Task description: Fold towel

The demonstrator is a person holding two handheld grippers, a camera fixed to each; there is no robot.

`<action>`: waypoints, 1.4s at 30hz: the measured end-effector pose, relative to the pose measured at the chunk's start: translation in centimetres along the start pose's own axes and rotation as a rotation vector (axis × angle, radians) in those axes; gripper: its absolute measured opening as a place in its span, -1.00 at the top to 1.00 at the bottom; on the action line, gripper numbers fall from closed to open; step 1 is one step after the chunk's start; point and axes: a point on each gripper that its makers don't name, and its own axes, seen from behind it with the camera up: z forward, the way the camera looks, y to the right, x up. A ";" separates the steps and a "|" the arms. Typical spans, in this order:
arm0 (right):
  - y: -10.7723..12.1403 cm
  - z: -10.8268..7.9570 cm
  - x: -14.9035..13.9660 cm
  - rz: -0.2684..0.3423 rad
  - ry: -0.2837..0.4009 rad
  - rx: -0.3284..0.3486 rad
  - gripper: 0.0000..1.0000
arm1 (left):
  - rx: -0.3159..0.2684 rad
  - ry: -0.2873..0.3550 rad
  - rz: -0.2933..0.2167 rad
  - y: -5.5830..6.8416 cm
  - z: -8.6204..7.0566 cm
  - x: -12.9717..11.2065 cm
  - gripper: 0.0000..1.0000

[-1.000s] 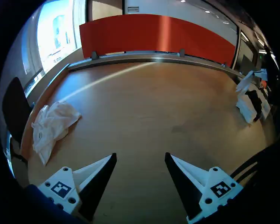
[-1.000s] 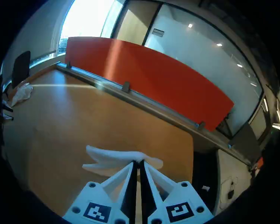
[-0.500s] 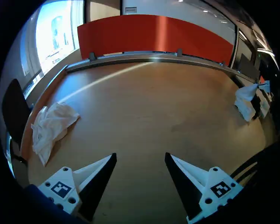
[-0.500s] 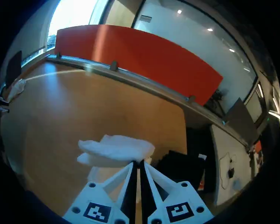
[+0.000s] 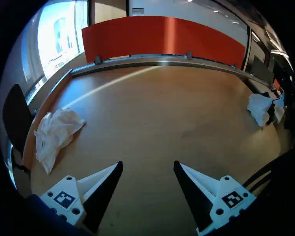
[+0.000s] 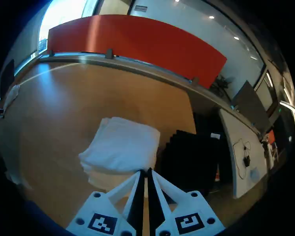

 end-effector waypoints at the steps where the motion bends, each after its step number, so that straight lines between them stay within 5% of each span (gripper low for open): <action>1: 0.0 0.2 -0.4 0.003 -0.007 -0.005 0.91 | 0.001 0.000 0.000 0.0 0.0 0.0 -0.92; 16: 0.6 2.3 -4.2 0.032 -0.103 -0.042 0.91 | 0.006 -0.006 -0.003 -0.2 0.0 -0.2 -0.92; 30: 0.6 2.8 -5.2 0.067 -0.125 -0.049 0.88 | 0.002 -0.007 0.000 -0.1 0.4 0.1 -0.92; 42: 1.2 2.6 -6.5 0.080 -0.144 -0.089 0.63 | -0.001 -0.008 0.003 0.0 0.5 0.1 -0.92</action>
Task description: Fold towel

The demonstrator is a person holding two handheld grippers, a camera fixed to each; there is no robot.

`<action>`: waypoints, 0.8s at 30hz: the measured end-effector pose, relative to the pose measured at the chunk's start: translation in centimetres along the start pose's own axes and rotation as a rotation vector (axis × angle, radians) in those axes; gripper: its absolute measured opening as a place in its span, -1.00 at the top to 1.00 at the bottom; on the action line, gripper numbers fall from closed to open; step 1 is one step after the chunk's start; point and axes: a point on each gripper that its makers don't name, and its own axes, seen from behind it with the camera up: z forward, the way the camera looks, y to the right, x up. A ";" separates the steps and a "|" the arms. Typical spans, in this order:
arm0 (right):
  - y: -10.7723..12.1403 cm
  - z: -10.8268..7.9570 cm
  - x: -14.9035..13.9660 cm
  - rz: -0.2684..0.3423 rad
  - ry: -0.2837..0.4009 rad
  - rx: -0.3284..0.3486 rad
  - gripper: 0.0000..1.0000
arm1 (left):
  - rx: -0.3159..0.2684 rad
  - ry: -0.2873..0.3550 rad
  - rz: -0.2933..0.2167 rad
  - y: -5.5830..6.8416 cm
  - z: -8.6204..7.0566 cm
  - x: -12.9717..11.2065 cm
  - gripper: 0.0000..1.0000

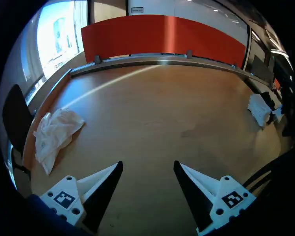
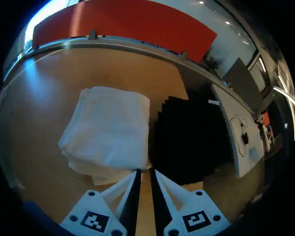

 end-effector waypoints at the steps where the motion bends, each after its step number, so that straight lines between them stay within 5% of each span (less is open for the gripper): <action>1: 0.1 0.0 -0.1 0.001 -0.001 -0.005 0.59 | 0.000 0.000 0.000 0.0 0.0 0.0 -0.93; 16: 1.5 -0.7 -0.5 0.014 0.006 -0.085 -0.54 | -0.005 0.008 0.006 0.1 0.0 0.4 -0.92; 20: 1.2 -0.9 -0.2 0.020 0.021 -0.083 -1.00 | -0.007 0.010 0.003 0.1 0.0 0.4 -0.92; 24: 1.1 -1.0 0.2 0.022 0.034 -0.083 -1.00 | -0.007 0.013 0.005 0.1 -0.1 0.5 -0.92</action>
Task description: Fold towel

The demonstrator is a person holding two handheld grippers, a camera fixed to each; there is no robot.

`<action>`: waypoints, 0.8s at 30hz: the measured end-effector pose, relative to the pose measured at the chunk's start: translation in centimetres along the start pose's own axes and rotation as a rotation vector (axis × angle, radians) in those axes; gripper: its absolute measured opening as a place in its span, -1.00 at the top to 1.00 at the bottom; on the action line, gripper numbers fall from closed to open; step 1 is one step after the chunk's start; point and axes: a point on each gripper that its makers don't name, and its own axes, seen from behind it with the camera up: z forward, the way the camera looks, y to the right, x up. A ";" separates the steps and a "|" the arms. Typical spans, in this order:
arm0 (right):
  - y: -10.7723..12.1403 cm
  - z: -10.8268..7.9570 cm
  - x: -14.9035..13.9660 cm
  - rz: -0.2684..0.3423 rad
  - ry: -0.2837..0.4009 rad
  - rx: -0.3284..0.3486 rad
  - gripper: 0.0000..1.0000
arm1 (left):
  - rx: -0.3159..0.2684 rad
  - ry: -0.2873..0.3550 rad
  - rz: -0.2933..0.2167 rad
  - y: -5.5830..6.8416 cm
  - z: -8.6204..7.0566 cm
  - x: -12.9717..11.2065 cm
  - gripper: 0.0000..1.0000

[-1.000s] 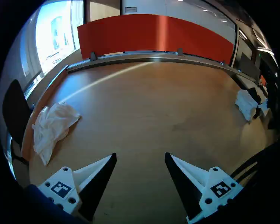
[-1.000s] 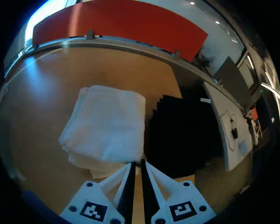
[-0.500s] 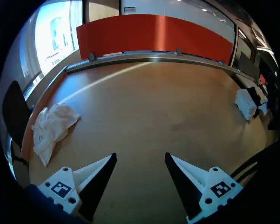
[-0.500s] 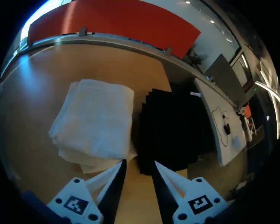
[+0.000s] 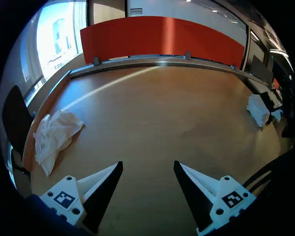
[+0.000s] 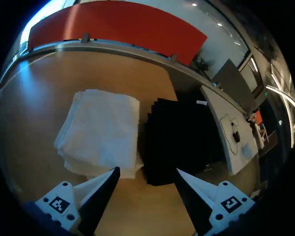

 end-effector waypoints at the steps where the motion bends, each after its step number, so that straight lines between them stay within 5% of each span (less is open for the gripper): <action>1: -0.1 -0.1 0.1 0.001 0.003 0.002 -1.00 | 0.000 0.001 0.000 0.0 0.0 0.0 -0.92; 10: -0.8 -1.0 1.5 0.010 0.055 0.011 -1.00 | -0.002 0.007 -0.005 -0.1 -0.1 0.2 -0.92; 24: -1.9 -4.9 8.4 0.098 0.317 -0.005 -1.00 | 0.002 0.026 -0.016 -0.4 -0.3 1.0 -0.92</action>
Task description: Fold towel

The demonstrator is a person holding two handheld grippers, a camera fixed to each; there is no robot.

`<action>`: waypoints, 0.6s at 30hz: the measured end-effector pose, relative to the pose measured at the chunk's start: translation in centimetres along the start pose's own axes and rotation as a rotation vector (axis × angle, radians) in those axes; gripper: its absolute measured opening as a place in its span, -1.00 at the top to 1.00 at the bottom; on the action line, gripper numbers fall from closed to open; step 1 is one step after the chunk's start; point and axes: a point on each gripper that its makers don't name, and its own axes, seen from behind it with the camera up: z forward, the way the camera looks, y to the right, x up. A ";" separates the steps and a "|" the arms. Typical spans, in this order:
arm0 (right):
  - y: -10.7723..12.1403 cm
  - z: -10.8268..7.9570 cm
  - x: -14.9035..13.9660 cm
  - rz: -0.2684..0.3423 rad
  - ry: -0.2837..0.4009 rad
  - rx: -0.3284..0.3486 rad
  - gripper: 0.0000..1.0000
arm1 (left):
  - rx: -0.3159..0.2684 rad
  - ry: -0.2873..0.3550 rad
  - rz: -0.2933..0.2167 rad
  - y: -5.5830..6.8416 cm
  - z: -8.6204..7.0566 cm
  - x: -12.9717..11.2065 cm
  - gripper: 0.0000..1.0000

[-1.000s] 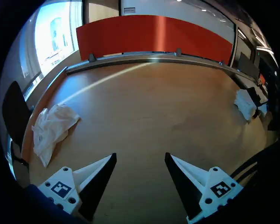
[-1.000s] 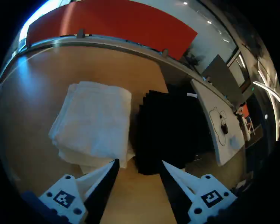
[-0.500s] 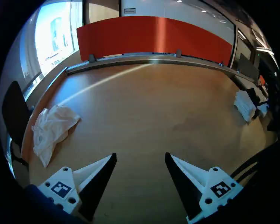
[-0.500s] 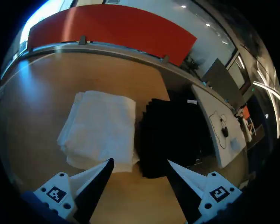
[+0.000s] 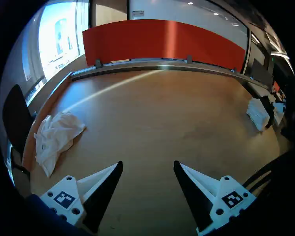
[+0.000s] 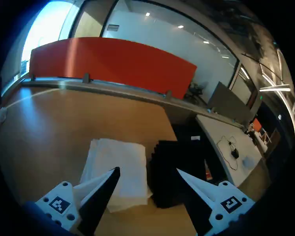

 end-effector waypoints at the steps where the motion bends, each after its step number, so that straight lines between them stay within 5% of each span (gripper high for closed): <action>1: -0.1 -0.1 0.4 0.007 0.016 -0.001 -1.00 | 0.001 0.002 0.000 0.0 0.0 0.1 -0.92; 18: -2.6 -2.9 7.6 0.193 0.315 0.047 -1.00 | 0.012 0.052 -0.005 -0.6 0.0 2.2 -0.92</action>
